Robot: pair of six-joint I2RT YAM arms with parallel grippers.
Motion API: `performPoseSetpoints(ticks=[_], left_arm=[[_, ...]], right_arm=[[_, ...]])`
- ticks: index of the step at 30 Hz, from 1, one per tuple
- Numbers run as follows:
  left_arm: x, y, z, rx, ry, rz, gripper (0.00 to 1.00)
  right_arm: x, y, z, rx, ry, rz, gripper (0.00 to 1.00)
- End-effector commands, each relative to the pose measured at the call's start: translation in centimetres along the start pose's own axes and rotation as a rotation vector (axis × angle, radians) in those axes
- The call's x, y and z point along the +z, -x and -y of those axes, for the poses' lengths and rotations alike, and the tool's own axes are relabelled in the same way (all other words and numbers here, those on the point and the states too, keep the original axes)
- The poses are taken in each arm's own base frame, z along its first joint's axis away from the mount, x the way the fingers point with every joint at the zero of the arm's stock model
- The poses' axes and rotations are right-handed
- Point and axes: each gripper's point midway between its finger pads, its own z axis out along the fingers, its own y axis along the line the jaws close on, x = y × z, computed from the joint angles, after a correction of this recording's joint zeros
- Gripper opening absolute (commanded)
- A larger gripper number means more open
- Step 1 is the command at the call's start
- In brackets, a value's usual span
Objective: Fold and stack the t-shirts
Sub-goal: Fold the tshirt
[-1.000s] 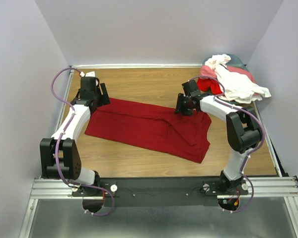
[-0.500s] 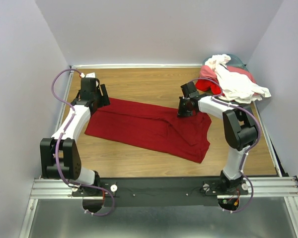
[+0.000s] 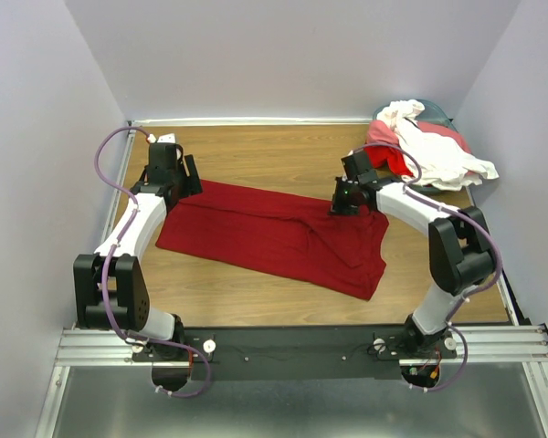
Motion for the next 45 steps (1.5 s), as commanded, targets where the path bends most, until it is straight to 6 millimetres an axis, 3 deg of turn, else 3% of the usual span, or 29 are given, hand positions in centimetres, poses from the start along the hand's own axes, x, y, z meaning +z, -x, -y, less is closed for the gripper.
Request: performPoseSetpoints(ticks=[1, 9, 22, 23, 25, 28, 31, 33, 38, 45], left_arm=[[-0.3, -0.3, -0.2, -0.001, 0.008, 0.004, 0.82], [-0.3, -0.7, -0.4, 0.006, 0.010, -0.004, 0.82], [-0.3, -1.3, -0.4, 0.013, 0.003, -0.009, 0.82], [-0.3, -1.3, -0.4, 0.011, 0.004, -0.010, 0.82], [-0.2, -1.4, -0.4, 0.011, 0.003, -0.012, 0.82], [-0.2, -1.4, -0.4, 0.011, 0.000, -0.013, 0.82], [-0.2, -1.5, -0.4, 0.008, 0.000, -0.013, 0.82], [-0.3, -1.4, -0.3, 0.008, -0.001, -0.010, 0.82], [-0.4, -1.0, -0.3, 0.007, -0.002, -0.001, 0.82], [-0.2, 0.1, 2.5, 0.044, -0.051, 0.013, 0.82]], right_arm=[[-1.7, -0.9, -1.5, 0.029, 0.066, -0.008, 0.00], [-2.8, -4.1, -4.7, 0.020, 0.116, -0.046, 0.00], [-3.9, -8.8, -8.3, 0.022, 0.117, -0.098, 0.02], [-3.8, -9.2, -8.5, 0.020, 0.116, -0.109, 0.05], [-3.7, -10.0, -9.2, 0.009, 0.126, -0.130, 0.25], [-4.3, -10.5, -10.4, -0.015, 0.146, -0.136, 0.44], [-5.4, -9.6, -10.9, -0.016, 0.157, -0.100, 0.55], [-6.6, -7.9, -11.2, -0.008, 0.158, -0.030, 0.63], [-6.6, -6.0, -8.8, 0.016, 0.100, 0.021, 0.68], [-5.7, -5.5, -1.7, 0.129, -0.011, 0.014, 0.68]])
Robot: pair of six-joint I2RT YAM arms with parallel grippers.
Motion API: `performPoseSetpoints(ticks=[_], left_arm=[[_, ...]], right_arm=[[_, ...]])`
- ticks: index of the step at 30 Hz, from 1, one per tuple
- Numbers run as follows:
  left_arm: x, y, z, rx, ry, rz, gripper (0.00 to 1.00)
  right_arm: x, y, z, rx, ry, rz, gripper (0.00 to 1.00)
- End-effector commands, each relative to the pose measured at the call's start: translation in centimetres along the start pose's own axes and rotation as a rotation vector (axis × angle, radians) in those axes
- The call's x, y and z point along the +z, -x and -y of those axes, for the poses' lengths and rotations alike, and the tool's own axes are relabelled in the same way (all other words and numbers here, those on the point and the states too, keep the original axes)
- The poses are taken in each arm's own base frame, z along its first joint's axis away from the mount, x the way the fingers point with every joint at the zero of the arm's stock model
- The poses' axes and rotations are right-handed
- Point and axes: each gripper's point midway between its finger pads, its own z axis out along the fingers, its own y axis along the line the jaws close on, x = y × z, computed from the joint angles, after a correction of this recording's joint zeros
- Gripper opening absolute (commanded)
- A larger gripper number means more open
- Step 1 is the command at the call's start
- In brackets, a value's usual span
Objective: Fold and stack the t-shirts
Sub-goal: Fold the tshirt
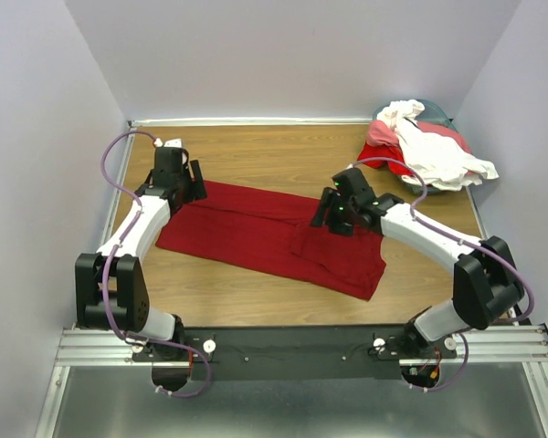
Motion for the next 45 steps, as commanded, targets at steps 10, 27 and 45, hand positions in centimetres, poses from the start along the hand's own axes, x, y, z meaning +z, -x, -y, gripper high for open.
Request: performPoseSetpoints(ticks=[10, 27, 45], left_arm=[[0.3, 1.5, 12.7, 0.093, -0.258, 0.028, 0.82], [7.4, -3.0, 13.9, 0.065, -0.243, -0.111, 0.82], [8.8, -5.7, 12.0, 0.050, -0.206, -0.164, 0.82]], right_arm=[[-2.7, 4.3, 13.2, 0.189, -0.222, 0.129, 0.68], [-0.4, 10.9, 18.0, 0.180, -0.240, 0.182, 0.47], [3.4, 11.1, 18.3, 0.183, -0.191, 0.161, 0.40]])
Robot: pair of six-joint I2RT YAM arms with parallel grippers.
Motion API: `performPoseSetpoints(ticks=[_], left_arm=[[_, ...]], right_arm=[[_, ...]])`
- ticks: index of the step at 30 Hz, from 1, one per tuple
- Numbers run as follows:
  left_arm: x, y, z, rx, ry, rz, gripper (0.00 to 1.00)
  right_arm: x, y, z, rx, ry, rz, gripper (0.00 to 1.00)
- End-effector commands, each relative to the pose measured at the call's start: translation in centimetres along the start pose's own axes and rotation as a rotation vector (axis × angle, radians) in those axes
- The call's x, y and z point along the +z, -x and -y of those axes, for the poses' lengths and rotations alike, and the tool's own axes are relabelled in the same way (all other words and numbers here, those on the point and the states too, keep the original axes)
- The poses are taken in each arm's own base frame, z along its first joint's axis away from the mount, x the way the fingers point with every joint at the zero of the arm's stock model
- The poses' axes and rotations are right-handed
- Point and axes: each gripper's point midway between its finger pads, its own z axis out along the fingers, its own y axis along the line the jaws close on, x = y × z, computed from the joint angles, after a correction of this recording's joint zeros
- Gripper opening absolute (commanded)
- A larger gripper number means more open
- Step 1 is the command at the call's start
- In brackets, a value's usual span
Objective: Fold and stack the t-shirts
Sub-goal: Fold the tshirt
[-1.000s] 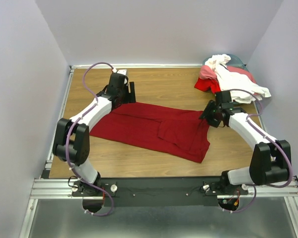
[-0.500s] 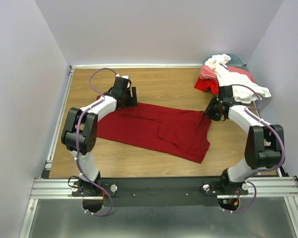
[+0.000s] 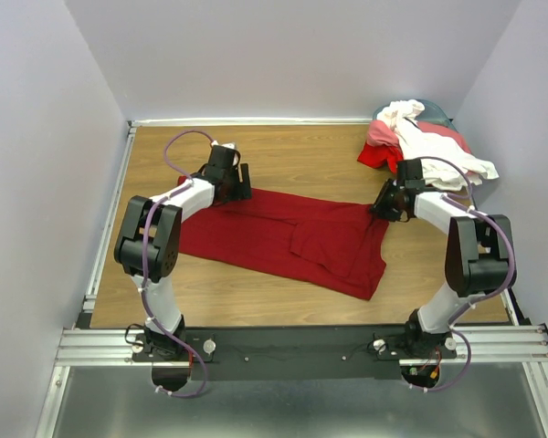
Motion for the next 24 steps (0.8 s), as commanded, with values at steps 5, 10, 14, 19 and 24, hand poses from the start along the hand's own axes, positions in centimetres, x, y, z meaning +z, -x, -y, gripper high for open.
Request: performPoseSetpoints(ticks=[5, 10, 14, 19, 24], left_arm=[[0.4, -1.2, -1.2, -0.024, 0.006, -0.021, 0.82], [0.4, -1.7, -2.3, -0.039, 0.026, -0.030, 0.82], [0.5, -2.4, -3.6, -0.058, 0.054, -0.042, 0.82], [0.5, -2.6, -4.8, -0.073, 0.074, -0.043, 0.82], [0.6, -2.5, -5.3, -0.082, 0.081, -0.044, 0.82]], right_arm=[[1.0, 1.3, -1.2, 0.003, 0.054, 0.018, 0.25], [0.3, 1.5, -0.7, 0.018, 0.027, 0.050, 0.01], [-1.2, 1.6, -0.1, 0.043, 0.007, 0.092, 0.01], [-1.6, 0.2, 1.0, 0.087, -0.026, 0.079, 0.01], [-1.4, -0.5, 1.9, 0.117, -0.069, 0.061, 0.00]])
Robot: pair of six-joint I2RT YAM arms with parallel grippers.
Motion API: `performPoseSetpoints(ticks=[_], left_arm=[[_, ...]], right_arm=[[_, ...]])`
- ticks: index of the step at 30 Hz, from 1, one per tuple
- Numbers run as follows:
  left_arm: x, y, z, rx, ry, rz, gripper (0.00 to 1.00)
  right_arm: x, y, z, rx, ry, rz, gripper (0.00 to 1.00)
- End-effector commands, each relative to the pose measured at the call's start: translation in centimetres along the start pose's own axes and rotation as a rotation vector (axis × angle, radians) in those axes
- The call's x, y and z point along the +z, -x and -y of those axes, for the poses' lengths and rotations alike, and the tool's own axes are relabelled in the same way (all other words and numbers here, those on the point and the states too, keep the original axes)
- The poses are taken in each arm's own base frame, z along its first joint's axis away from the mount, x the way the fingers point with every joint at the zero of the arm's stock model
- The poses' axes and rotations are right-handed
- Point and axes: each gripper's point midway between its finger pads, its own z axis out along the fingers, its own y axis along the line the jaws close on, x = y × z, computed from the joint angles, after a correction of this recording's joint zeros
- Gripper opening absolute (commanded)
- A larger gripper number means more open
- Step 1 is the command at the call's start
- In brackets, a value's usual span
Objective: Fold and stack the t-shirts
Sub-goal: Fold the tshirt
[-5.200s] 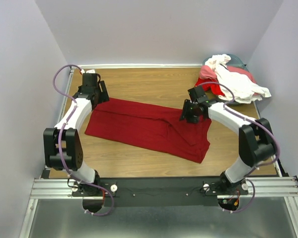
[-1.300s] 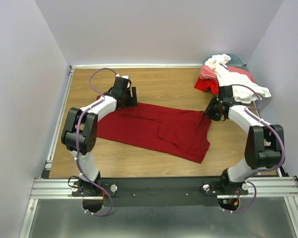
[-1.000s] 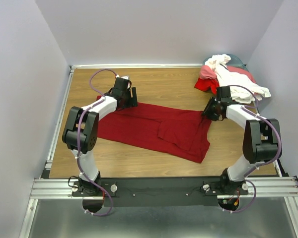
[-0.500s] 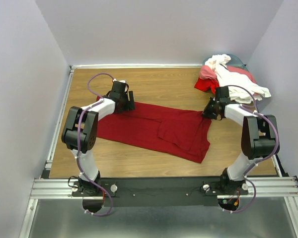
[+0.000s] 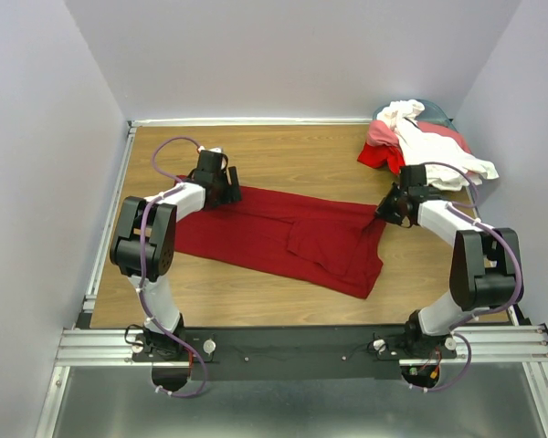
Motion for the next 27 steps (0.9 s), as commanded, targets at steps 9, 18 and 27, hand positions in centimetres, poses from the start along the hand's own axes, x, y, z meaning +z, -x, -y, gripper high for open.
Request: performPoseSetpoints(ticks=[9, 18, 27], left_arm=[[-0.1, -0.8, -1.3, -0.001, 0.026, -0.033, 0.82], [-3.9, 4.7, 0.0, 0.036, 0.019, 0.084, 0.84], [-4.2, 4.4, 3.5, 0.037, -0.069, 0.092, 0.84]], right_arm=[[1.1, 0.2, 2.3, 0.009, -0.111, -0.005, 0.11], [-2.3, 3.9, 0.0, -0.063, -0.064, 0.083, 0.57], [-5.0, -0.8, -6.2, -0.125, 0.077, 0.028, 0.57]])
